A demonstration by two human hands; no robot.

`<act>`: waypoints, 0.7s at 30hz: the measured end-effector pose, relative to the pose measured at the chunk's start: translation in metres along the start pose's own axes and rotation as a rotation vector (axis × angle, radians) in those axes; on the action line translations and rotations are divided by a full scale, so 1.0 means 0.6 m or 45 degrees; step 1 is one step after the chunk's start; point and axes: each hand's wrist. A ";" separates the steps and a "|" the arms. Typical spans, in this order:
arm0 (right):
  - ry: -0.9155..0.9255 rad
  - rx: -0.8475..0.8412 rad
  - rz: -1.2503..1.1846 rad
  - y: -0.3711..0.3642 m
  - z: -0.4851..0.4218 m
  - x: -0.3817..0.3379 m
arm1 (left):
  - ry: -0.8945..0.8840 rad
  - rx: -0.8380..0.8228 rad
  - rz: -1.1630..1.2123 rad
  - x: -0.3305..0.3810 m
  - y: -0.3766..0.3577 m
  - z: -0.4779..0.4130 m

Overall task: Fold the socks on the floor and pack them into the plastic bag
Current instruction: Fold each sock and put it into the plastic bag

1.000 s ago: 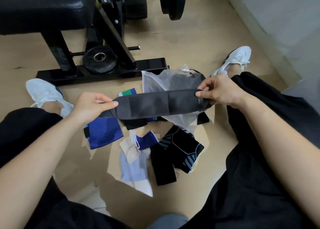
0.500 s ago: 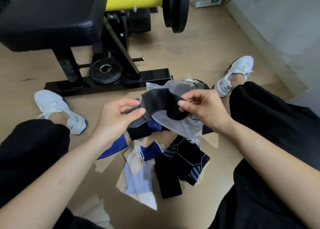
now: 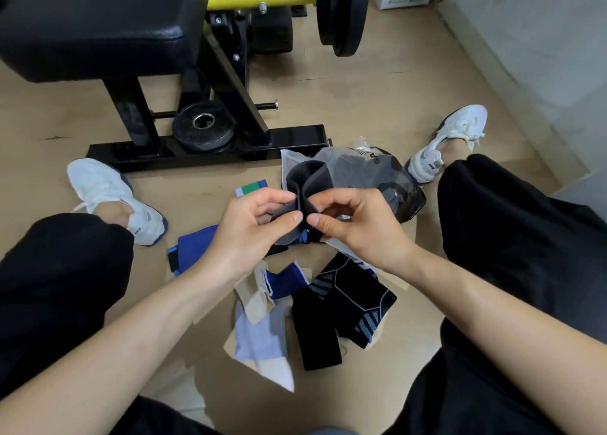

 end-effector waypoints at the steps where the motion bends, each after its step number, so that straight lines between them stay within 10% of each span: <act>1: -0.009 0.003 -0.007 -0.001 0.001 0.000 | -0.008 -0.003 -0.002 0.001 0.000 0.000; 21: -0.104 -0.200 -0.135 0.005 0.007 -0.013 | -0.077 0.029 -0.082 -0.011 0.014 -0.006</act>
Point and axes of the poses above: each hand's wrist, its own z-axis away from the middle knuckle, its own y-axis out of the back of the hand, x = y × z, and after that the axes turned 14 degrees about z, right-handed
